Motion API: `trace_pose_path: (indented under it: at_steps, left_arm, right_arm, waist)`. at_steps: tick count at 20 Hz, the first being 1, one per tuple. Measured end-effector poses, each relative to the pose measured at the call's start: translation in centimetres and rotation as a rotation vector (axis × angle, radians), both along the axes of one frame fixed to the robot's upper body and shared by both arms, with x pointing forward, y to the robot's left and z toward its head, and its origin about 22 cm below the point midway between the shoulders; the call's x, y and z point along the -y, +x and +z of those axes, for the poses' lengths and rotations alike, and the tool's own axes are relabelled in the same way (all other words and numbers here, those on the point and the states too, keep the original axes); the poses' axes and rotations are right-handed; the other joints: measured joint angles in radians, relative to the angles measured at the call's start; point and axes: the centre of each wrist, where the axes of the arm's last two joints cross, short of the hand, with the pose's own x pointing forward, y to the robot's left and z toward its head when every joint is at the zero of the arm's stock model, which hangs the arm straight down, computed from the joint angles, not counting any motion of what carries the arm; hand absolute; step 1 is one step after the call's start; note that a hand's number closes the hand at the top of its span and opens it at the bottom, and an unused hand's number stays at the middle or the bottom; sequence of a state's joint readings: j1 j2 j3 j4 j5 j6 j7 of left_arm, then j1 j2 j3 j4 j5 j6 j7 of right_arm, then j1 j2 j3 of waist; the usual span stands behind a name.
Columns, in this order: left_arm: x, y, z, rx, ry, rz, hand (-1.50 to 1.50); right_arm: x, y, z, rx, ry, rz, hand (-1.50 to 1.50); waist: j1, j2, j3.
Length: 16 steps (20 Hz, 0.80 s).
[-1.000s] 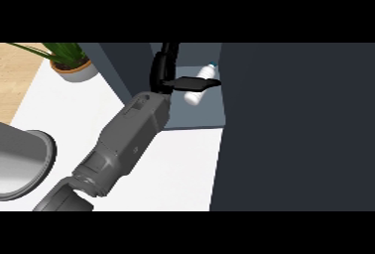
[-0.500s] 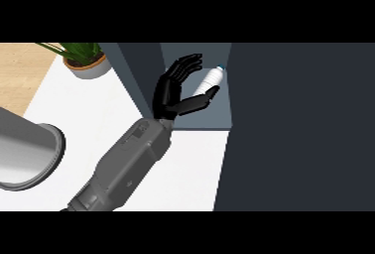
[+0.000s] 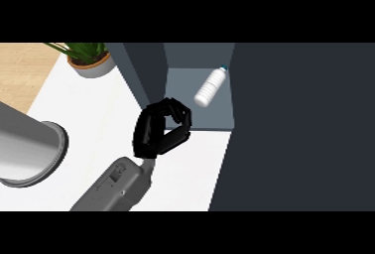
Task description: Pick up the bottled water, place it into the cabinet and close the cabinet
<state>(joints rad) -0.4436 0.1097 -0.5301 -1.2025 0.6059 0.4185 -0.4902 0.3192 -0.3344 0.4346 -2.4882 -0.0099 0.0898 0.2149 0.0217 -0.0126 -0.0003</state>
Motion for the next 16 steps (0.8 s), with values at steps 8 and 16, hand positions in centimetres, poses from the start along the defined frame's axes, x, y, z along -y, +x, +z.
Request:
trace_pose_path:
  at_steps: [8,16]
  left_arm:
    - [-4.8,-6.3,0.7,0.012,-0.004,0.040,1.50]
    - [-8.7,-10.9,0.6,0.023,-0.006,0.080,1.50]
  right_arm:
    - [-2.6,-0.5,0.2,-0.111,0.006,0.127,1.50]
    - [-6.2,0.2,1.6,-0.137,0.013,0.193,1.50]
  waist:
    - [-0.006,0.005,0.000]
    - [-0.006,0.008,-0.001]
